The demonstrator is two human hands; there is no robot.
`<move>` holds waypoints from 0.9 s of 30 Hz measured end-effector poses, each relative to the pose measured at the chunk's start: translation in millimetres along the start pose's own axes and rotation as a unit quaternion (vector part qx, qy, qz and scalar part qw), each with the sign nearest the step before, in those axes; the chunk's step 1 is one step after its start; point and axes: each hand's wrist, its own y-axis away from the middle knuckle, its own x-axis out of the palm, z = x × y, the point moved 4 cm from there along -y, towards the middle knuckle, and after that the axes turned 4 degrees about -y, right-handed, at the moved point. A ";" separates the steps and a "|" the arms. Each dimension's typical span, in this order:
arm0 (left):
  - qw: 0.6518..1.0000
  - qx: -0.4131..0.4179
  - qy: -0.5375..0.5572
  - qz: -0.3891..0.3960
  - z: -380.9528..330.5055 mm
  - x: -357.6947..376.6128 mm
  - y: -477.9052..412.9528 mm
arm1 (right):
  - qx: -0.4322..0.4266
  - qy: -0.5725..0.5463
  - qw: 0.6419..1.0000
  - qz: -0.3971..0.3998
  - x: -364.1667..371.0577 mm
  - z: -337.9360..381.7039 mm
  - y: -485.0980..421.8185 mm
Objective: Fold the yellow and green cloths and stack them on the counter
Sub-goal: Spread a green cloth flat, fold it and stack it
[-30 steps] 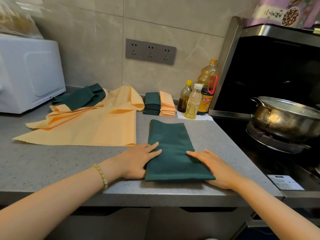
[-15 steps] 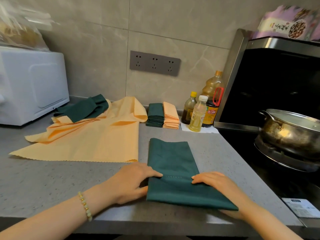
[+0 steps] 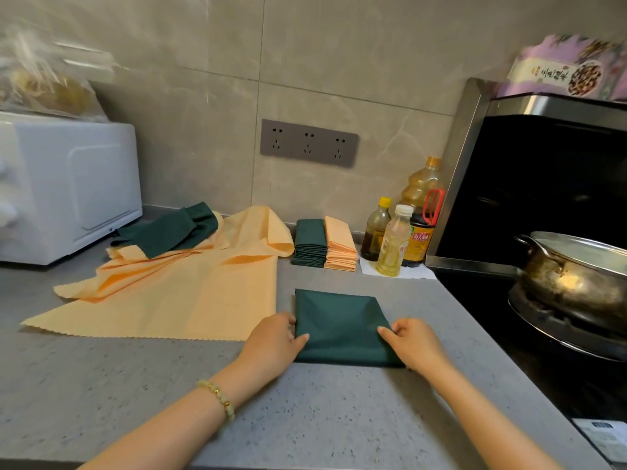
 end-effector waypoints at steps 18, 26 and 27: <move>0.993 0.004 -0.115 -0.019 -19.5 -9.3 8.5 | -0.018 0.064 0.994 -0.083 -11.5 11.2 9.8; 0.976 0.085 -0.199 0.000 -73.4 11.2 -52.4 | -0.160 0.118 0.980 -0.014 17.4 72.5 -19.6; 0.973 0.074 -0.215 0.029 -72.8 20.2 -60.4 | -0.155 0.133 0.979 0.014 26.7 74.3 -25.1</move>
